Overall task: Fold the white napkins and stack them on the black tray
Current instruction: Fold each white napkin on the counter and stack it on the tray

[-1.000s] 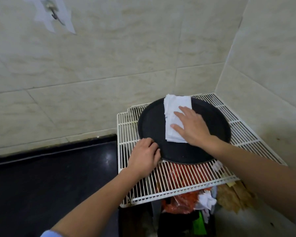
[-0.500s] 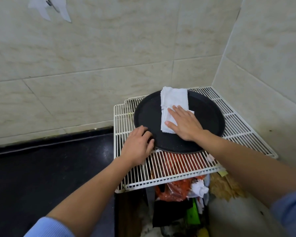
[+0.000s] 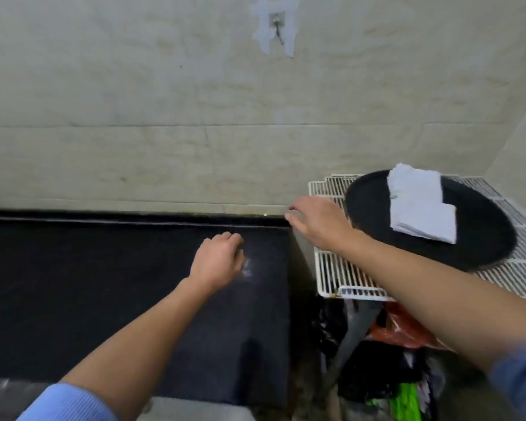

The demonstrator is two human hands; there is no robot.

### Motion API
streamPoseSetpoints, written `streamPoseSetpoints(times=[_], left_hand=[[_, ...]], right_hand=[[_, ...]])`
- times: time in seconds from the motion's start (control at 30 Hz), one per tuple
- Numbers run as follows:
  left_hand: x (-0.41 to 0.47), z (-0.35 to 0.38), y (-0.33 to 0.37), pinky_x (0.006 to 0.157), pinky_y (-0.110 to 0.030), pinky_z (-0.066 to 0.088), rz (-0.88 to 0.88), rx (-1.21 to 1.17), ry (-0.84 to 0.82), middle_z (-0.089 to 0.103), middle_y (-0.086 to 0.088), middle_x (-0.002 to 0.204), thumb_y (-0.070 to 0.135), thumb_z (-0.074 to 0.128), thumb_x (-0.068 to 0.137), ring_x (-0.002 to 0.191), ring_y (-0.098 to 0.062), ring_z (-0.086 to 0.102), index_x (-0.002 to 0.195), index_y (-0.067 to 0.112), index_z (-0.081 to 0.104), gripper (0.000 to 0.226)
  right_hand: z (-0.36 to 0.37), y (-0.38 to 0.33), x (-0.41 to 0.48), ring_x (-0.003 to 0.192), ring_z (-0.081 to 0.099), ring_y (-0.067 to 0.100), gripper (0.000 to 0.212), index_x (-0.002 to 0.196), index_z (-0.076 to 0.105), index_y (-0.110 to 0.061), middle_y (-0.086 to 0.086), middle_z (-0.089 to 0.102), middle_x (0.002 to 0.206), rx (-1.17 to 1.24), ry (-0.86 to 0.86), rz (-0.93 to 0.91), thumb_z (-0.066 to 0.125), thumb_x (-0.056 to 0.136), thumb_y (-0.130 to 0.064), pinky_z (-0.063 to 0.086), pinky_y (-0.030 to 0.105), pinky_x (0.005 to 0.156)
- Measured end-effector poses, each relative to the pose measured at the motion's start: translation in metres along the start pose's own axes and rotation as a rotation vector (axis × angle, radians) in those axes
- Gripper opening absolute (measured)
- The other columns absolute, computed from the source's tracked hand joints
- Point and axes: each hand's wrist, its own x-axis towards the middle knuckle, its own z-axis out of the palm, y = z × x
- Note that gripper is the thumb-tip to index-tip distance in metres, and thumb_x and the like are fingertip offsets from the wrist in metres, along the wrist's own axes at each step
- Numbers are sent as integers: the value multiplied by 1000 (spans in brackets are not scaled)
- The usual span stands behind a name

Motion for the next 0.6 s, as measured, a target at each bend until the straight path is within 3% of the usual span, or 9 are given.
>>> streamPoseSetpoints(times=[0.17,0.33,0.6], left_hand=[[-112,-48,-119,69,-34,42,-240,78,-86,62,0,97,29,48,91,91,-26,61,99,19,58,16],[-228,-99,-220,68,-36,46,-487,169,-94,63,-1,94,29,47,88,89,-29,61,92,20,56,14],[-371,-138,-320,72,-35,48,-810,216,-77,67,-3,101,29,48,89,94,-30,61,98,18,58,18]], right_hand=[[58,-148,21,106,60,23,33,118,60,-24,-2,64,114,104,-114,-137,46,96,-44,47,36,80],[103,-298,38,97,61,22,29,112,60,-26,-5,62,110,128,-228,-341,43,97,-44,40,32,72],[156,-489,73,98,61,22,28,111,59,-26,-5,63,111,166,-323,-664,42,97,-44,49,36,78]])
